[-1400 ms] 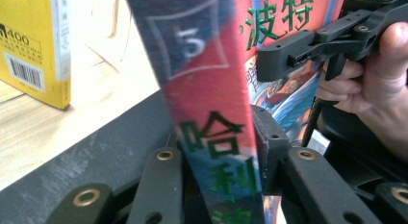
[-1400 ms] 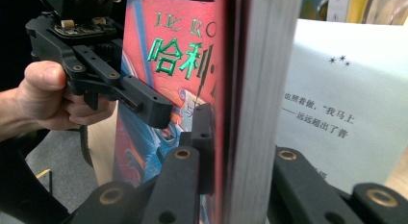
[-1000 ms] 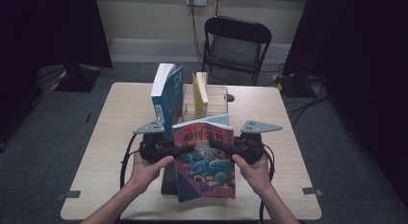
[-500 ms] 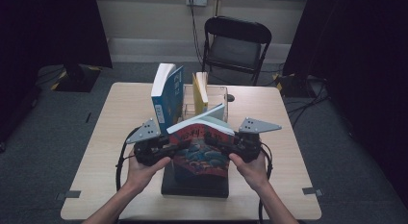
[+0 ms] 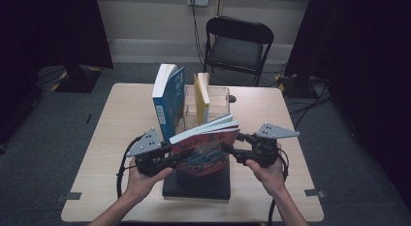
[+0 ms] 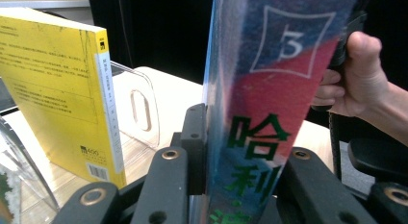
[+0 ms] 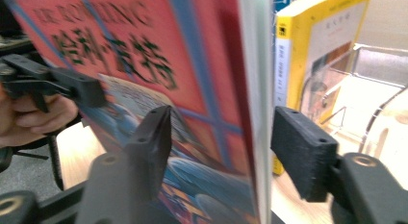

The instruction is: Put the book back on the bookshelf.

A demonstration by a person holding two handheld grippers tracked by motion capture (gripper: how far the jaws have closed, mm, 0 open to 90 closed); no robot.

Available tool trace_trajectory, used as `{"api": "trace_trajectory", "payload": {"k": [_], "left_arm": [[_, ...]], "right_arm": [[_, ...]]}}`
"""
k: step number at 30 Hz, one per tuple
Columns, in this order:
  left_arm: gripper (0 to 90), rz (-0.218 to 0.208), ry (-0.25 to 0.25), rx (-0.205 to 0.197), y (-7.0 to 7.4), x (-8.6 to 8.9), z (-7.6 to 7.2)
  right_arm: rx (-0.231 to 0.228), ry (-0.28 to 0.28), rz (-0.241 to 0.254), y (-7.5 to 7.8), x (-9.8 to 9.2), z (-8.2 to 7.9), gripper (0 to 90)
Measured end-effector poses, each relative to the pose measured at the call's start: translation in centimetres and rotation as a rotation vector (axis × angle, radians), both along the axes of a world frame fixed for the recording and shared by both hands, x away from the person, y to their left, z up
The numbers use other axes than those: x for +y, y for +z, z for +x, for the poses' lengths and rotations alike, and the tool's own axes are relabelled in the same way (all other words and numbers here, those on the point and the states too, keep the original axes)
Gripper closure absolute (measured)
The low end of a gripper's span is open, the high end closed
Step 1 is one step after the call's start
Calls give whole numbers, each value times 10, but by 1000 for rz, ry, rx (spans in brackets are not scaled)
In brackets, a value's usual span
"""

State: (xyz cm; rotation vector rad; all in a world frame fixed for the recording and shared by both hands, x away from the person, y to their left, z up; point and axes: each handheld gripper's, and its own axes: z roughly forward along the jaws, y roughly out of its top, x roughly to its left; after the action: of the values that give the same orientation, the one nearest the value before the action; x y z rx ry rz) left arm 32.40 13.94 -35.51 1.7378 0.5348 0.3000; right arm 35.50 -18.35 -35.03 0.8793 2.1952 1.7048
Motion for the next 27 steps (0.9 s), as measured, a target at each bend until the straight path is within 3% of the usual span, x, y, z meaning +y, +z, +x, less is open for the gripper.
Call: {"api": "trace_trajectory", "payload": {"k": [5, 9, 14, 16, 20, 23, 27], "left_arm": [[719, -6, -10, -4, -3, 0, -2], [714, 4, 4, 2, -2, -1, -1], [689, 14, 24, 74, -9, -7, 7], [674, 42, 36, 69, -13, -15, 8], [662, 31, 33, 19, -16, -19, 9], [627, 11, 35, 32, -18, -19, 8], [694, 6, 46, 19, -22, -20, 10]], "right_arm": [[33, 56, 32, -12, -2, 14, 331], [22, 78, 15, -14, 7, 19, 332], [17, 66, -1, -13, 7, 18, 401], [17, 68, -10, -12, 7, 17, 407], [21, 73, -10, -12, 4, 16, 421], [21, 73, -11, -12, 4, 15, 424], [21, 67, -16, -12, 5, 16, 424]]}}
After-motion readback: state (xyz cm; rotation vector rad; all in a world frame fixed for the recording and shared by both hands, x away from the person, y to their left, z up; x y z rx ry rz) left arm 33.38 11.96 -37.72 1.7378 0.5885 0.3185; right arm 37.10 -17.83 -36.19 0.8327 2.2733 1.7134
